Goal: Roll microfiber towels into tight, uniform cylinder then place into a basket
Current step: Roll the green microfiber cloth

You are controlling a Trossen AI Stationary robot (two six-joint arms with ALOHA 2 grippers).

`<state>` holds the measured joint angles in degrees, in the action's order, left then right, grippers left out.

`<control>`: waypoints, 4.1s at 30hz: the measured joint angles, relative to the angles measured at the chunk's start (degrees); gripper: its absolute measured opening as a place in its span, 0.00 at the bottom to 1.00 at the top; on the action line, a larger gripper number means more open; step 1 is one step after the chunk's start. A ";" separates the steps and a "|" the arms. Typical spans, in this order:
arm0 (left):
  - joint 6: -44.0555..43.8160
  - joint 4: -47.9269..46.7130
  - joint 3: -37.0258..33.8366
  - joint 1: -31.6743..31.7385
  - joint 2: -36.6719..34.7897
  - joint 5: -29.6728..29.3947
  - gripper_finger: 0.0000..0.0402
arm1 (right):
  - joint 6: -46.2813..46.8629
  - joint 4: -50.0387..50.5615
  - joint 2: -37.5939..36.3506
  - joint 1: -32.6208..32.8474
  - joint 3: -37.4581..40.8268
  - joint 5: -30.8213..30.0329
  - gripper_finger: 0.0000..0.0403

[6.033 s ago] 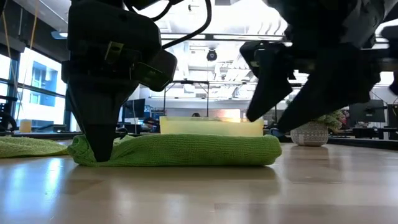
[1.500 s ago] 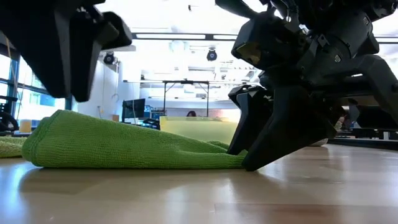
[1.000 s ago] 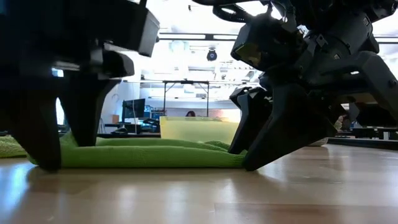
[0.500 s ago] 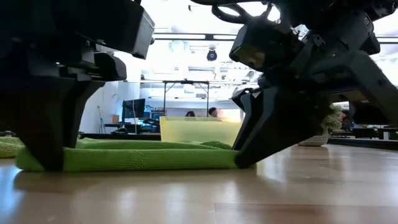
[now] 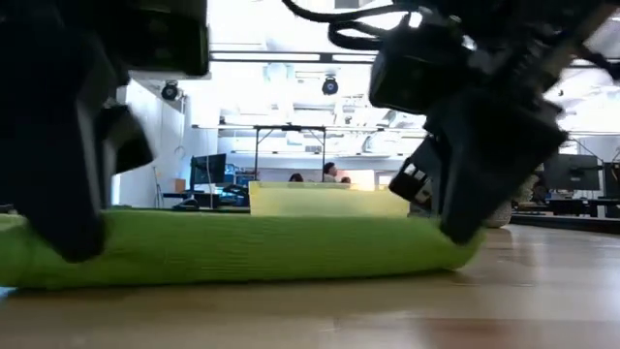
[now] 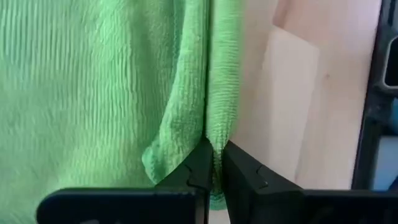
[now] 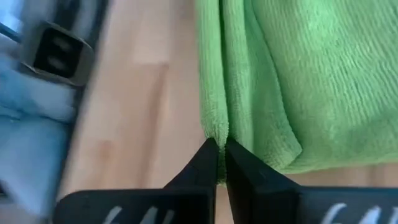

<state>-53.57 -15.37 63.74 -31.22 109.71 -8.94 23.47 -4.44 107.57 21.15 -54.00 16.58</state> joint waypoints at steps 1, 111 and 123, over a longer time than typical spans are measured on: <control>-2.05 2.21 -0.85 -0.09 -0.23 0.20 0.05 | 1.70 -0.24 -0.02 -0.32 -0.15 2.04 0.01; 2.72 -18.89 7.28 2.29 -1.77 4.95 0.05 | -15.86 -1.78 4.02 7.06 -0.37 -27.56 0.11; 6.65 -23.53 7.31 2.74 -1.81 3.31 0.22 | -15.94 -1.80 4.07 6.99 -0.33 -27.40 0.11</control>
<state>-46.92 -38.90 71.05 -28.48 107.90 -5.64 7.53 -6.24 111.63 28.14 -54.33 -10.83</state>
